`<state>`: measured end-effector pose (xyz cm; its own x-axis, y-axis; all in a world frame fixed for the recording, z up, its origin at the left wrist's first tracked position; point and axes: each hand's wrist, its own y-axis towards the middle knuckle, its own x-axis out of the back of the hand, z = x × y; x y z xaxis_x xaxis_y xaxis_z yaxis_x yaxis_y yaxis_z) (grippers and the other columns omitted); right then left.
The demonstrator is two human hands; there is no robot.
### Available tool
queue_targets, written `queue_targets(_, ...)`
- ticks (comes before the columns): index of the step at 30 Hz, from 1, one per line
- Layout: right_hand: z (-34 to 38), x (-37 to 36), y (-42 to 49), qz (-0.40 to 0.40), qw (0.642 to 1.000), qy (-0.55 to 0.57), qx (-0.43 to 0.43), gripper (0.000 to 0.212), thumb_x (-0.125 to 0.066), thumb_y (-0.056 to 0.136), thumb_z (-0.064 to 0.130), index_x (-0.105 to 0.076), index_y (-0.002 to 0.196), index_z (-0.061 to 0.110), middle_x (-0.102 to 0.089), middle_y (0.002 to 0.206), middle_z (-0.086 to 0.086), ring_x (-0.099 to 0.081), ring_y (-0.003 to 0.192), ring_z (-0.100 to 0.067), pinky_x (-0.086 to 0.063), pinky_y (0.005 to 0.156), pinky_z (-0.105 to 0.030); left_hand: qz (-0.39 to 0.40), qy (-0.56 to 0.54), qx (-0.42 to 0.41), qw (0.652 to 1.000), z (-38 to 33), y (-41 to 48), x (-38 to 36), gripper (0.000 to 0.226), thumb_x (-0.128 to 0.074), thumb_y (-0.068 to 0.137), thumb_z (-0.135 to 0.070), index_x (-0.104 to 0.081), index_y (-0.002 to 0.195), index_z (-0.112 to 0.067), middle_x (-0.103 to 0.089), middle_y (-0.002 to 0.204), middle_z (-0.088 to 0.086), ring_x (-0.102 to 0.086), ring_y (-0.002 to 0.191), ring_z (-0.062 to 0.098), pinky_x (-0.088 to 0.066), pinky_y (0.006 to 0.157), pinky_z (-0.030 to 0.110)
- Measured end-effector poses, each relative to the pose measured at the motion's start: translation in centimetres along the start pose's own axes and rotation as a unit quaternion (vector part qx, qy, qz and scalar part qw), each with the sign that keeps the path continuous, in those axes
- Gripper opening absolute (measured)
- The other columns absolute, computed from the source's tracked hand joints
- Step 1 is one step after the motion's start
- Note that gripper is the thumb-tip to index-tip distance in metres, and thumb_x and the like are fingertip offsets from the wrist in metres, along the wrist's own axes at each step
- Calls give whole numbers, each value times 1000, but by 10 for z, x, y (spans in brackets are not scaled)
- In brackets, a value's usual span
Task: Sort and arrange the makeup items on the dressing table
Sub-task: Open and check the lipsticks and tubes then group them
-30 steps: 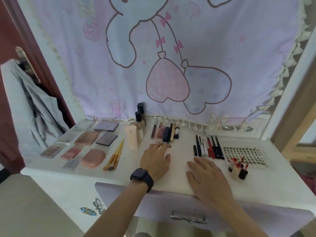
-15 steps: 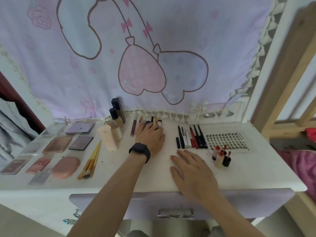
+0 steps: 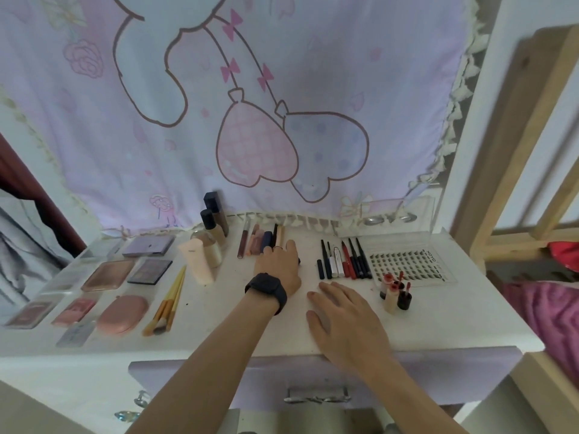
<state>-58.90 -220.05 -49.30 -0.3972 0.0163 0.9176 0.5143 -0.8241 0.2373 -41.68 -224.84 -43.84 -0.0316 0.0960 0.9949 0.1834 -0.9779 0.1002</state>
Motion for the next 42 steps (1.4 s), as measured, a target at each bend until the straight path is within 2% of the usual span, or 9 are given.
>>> queue_targets(4,-1,1,-1,3,1000,4,0,54,-25,100,57,-43,147,37,-35,161,8,-23,150,-14,-17,122,-32,-46,-182,18,982,1,-16,9,45,-42,99,-19,-35,143,-21,-59,109,12,-59,90,28,-44,67,33)
queue_targets(7,-1,3,0,-7,1000,10,-1,55,-28,99,57,-47,145,35,-38,159,8,-27,149,-14,-18,120,-31,-101,-437,63,892,1,-37,15,32,-47,100,-20,-49,131,-27,-59,94,-13,-63,75,6,-49,60,19)
queue_targets(10,-1,3,-1,-9,999,32,-22,63,-29,94,66,-43,146,34,-42,155,14,-31,145,-9,-23,118,-30,-86,-623,126,767,-1,-63,13,22,-59,97,-25,-54,119,-28,-70,94,-6,-69,76,9,-54,66,23)
queue_targets(15,1,6,-4,-91,989,108,-39,62,-36,90,73,-54,134,33,-57,122,24,-47,119,1,-43,99,-26,-64,-692,123,708,-2,-97,-5,24,-74,88,-24,-59,107,-19,-72,76,-5,-66,71,7,-49,64,16)
queue_targets(20,-1,9,-6,-117,975,188,-33,39,-28,95,65,-57,98,38,-59,89,24,-53,88,0,-42,74,-27,-63,-683,81,723,-4,-109,-10,21,-76,87,-20,-61,102,-17,-67,85,-1,-63,76,8,-52,75,22)
queue_targets(25,1,13,-1,-93,956,270,-61,43,-27,93,66,-54,75,38,-60,72,11,-54,71,-6,-44,64,-34,-66,-631,36,772,-5,-112,-12,16,-75,87,-27,-64,100,-26,-72,89,-6,-63,79,8,-45,69,13)
queue_targets(30,5,16,10,-64,951,294,-72,64,-25,94,75,-49,51,33,-44,45,8,-38,44,-7,-31,48,-20,-86,-570,9,817,-7,-115,-17,8,-63,96,-35,-68,93,-29,-70,75,-12,-60,69,1,-42,65,11)
queue_targets(37,15,-2,12,-115,951,269,-97,52,-29,89,59,-50,48,33,-41,40,6,-35,40,-10,-26,43,-22,-88,-445,104,885,-23,-106,-22,51,-37,103,-35,-35,54,-21,-37,44,-4,-31,44,12,-28,50,34)
queue_targets(42,14,0,13,-156,943,288,-59,55,-35,93,49,-31,43,26,-36,39,7,-31,39,-10,-27,43,-19,-1,-495,123,860,-16,-92,-18,52,-42,94,-41,-36,47,-21,-37,41,-9,-28,43,11,-27,54,32)
